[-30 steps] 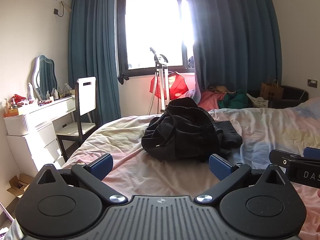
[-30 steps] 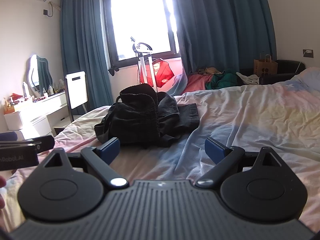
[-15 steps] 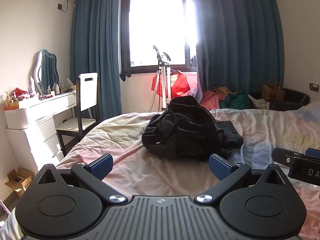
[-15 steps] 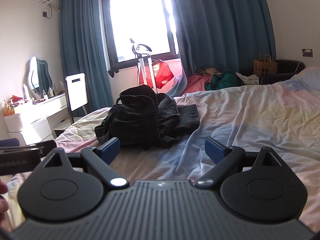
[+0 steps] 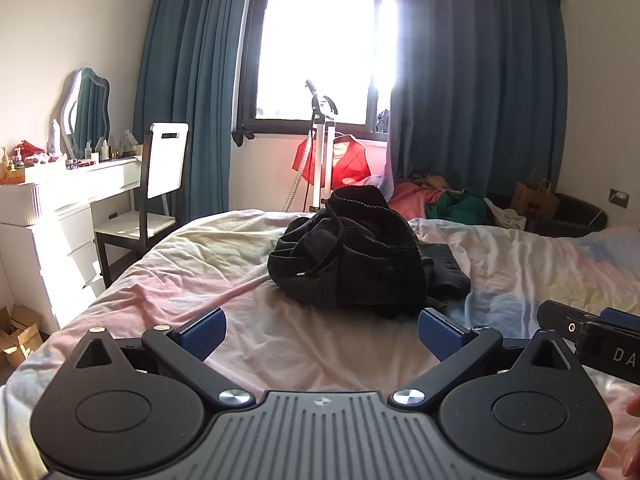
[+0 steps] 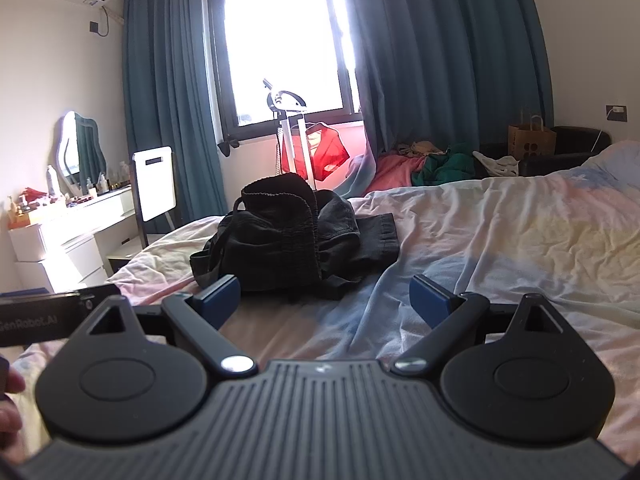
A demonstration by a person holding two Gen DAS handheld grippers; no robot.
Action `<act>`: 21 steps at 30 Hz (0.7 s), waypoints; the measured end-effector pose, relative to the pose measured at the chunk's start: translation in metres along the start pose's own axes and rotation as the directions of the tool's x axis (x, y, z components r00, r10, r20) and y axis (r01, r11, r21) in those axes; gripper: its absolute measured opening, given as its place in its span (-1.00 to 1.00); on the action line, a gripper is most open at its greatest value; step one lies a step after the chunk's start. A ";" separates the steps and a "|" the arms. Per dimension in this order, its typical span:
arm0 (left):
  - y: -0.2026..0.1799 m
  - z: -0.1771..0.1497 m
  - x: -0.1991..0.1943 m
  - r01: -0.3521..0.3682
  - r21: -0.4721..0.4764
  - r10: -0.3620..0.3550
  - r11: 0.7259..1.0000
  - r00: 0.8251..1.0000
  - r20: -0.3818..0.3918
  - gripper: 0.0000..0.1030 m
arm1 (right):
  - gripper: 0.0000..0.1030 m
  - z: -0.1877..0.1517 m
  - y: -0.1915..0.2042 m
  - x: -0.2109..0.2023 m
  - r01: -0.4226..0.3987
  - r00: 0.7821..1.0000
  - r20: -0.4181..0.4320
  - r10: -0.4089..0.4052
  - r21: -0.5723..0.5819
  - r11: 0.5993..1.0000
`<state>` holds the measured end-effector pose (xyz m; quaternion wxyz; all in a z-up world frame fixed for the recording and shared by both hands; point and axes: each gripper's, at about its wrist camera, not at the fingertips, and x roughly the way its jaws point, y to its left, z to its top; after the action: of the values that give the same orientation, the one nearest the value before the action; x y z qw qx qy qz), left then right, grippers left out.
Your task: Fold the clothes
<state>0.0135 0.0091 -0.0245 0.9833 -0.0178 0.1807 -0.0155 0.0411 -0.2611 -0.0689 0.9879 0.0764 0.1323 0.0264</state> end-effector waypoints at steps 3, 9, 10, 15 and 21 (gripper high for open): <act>-0.002 -0.007 0.008 -0.014 0.022 0.014 1.000 1.000 -0.015 1.00 | 0.81 -0.001 -0.002 0.000 0.021 1.000 -0.012 -0.021 0.010 1.000; -0.012 -0.020 0.027 0.006 0.069 -0.001 0.998 0.998 -0.065 1.00 | 0.81 0.003 -0.010 -0.006 0.048 0.999 -0.007 -0.048 0.037 0.998; -0.016 -0.021 0.033 0.010 0.083 -0.003 0.996 0.997 -0.073 1.00 | 0.81 0.004 -0.012 -0.007 0.051 0.999 -0.003 -0.051 0.042 0.998; -0.044 -0.020 0.077 0.037 0.174 -0.017 0.984 0.994 -0.112 1.00 | 0.81 0.009 -0.024 -0.012 0.067 0.997 0.022 -0.069 0.070 0.995; -0.096 -0.008 0.151 -0.024 0.333 0.032 0.943 0.999 -0.019 1.00 | 0.81 0.014 -0.048 -0.004 0.100 0.995 0.010 -0.103 0.155 0.983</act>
<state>0.1489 -0.0922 -0.0818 0.9701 0.1510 0.1875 -0.0320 0.0428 -0.3103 -0.0624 0.9802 0.1460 0.1288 -0.0351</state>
